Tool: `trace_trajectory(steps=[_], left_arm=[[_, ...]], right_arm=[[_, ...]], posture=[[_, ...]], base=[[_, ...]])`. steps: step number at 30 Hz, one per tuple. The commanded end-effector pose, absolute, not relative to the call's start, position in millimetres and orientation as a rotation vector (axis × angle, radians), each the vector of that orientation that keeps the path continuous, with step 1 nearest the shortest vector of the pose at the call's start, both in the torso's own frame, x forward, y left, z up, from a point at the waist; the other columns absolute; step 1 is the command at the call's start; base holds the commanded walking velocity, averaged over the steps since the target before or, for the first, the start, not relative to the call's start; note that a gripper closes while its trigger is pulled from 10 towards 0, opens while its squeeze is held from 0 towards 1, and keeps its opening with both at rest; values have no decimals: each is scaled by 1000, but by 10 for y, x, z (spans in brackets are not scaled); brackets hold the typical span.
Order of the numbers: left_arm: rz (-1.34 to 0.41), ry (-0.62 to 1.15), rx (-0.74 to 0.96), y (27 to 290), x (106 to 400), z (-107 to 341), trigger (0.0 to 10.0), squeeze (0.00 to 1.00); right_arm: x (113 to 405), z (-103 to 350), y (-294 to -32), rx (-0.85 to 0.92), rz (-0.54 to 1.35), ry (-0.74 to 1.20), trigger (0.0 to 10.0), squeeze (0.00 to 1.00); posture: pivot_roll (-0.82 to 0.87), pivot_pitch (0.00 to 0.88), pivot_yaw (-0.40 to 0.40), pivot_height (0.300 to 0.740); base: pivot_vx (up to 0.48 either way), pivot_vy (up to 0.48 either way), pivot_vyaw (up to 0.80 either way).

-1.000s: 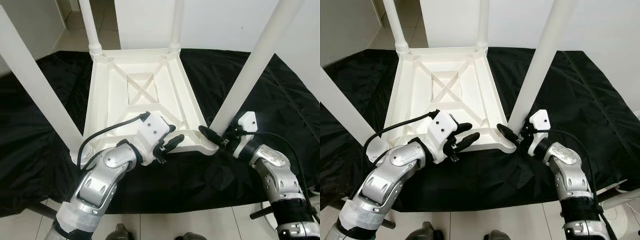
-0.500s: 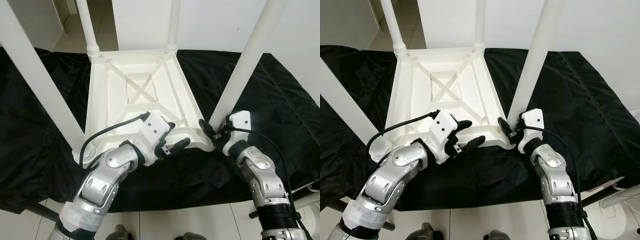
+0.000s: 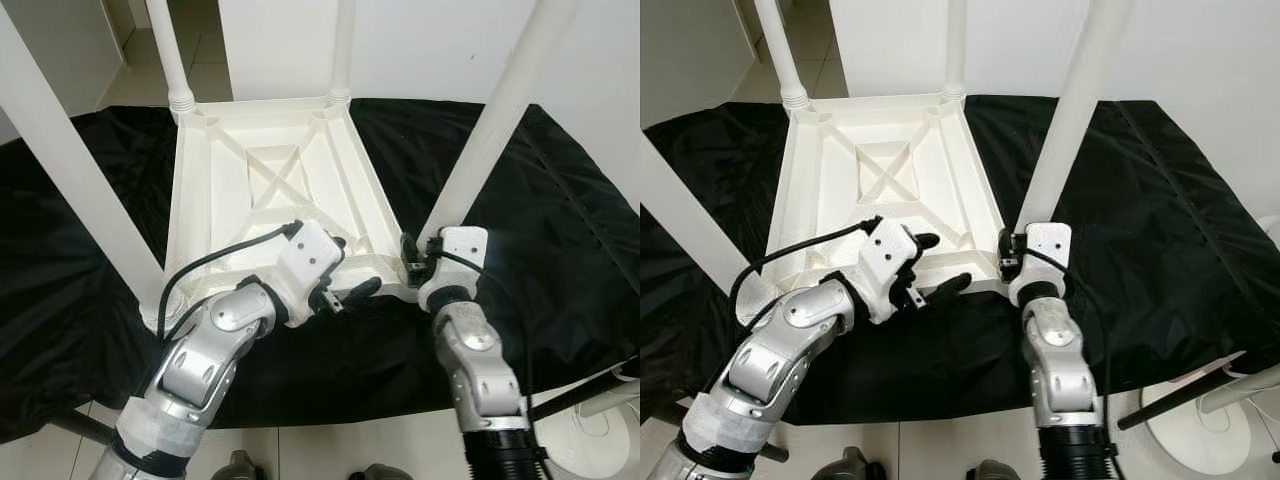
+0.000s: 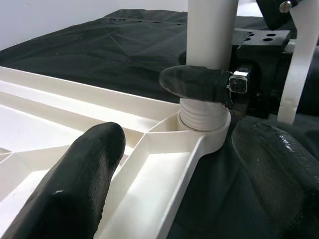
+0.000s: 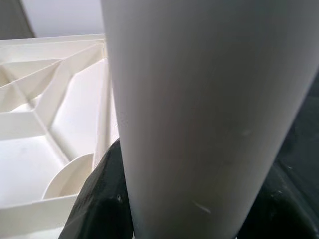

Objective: Building children table

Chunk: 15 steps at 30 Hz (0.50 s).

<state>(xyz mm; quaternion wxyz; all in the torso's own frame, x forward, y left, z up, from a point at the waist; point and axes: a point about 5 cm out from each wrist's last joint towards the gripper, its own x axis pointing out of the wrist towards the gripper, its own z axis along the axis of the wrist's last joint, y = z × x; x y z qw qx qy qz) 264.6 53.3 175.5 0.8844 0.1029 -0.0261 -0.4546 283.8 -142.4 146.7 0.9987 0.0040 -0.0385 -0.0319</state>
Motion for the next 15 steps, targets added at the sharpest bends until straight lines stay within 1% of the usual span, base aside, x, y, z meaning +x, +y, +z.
trace_trajectory(steps=[1,2,3,7,8,13,14,15], left_arm=[[-864,-62,231,576,2720,1770,10000,0],[-864,-62,231,576,2720,1770,10000,0],[-851,-65,239,580,2733,1777,10000,0],[-849,-70,244,580,2734,1781,10000,0],[-838,-75,249,584,2743,1786,10000,0],[-820,-86,272,576,2754,1803,10000,0],[-820,-86,272,576,2754,1803,10000,0],[-821,-86,270,573,2749,1804,10000,0]], right_arm=[[2810,1408,-1386,10,-103,-56,10000,0],[2810,1408,-1386,10,-103,-56,10000,0],[2806,1442,-1346,12,-98,-69,10000,27],[2801,1461,-1333,6,-90,-71,10000,27],[2803,1487,-1349,5,-71,-86,10000,1000],[2811,1560,-1495,-18,47,-132,10000,1000],[2811,1560,-1495,-18,47,-132,10000,1000],[2812,1567,-1518,-21,64,-136,10000,784]], posture=[[-113,43,20,740],[-113,43,20,740],[-113,43,20,740],[-113,43,20,740],[-112,43,24,740],[-110,40,24,740],[-110,40,24,740],[-110,40,24,740]], base=[[0,0,0],[0,0,0],[0,0,0],[0,0,0],[0,0,0],[0,0,0],[0,0,0],[0,0,0]])
